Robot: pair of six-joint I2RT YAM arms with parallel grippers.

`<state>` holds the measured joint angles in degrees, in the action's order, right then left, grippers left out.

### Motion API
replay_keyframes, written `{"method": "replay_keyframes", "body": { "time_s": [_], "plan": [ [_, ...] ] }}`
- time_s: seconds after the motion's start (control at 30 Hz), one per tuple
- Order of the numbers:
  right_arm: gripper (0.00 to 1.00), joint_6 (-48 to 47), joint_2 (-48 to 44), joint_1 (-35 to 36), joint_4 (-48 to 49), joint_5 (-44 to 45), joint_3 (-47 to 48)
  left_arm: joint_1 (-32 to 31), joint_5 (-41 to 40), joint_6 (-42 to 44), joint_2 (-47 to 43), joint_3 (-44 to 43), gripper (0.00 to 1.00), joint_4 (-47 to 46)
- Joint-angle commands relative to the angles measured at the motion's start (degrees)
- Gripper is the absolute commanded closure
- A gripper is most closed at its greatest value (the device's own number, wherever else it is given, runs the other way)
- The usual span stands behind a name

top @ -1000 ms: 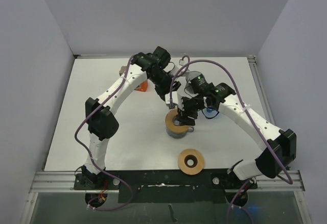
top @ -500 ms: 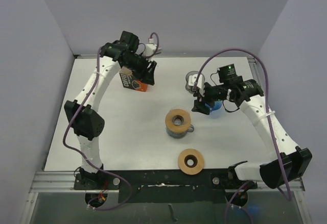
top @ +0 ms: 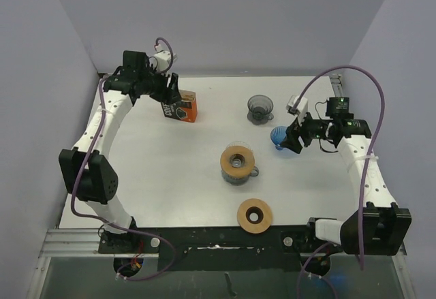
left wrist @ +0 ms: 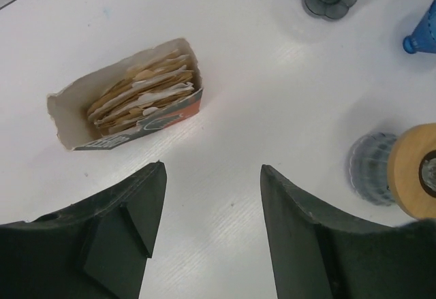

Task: Place the coffee filter in the dripper
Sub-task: Place the coffee dripper in the dripper holder, then adjust the coffee filter holder at the center of the board.

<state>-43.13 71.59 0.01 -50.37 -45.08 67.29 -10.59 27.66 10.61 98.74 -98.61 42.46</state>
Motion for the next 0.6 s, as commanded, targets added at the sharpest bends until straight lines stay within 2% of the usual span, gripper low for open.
{"method": "replay_keyframes", "body": {
  "time_s": [0.0, 0.23, 0.4, 0.57],
  "plan": [
    [0.37, 2.0, -2.7, -5.3, 6.9, -6.3, -4.3, 0.0, -4.0, -5.3, -1.5, 1.7, 0.44, -13.3],
    [0.37, 3.3, -4.2, -10.4, 9.6, -9.1, -8.8, -2.0, -5.3, -7.8, 3.5, -0.2, 0.45, -16.3],
    [0.36, 2.9, -4.9, -13.7, 9.9, -10.2, -10.3, -6.2, -11.4, -6.2, 7.7, -2.6, 0.52, -16.4],
    [0.36, 2.8, -4.9, -14.4, 9.6, -11.0, -10.9, -7.2, -14.2, -5.3, 10.7, -4.9, 0.55, -15.8]
  ]
}}
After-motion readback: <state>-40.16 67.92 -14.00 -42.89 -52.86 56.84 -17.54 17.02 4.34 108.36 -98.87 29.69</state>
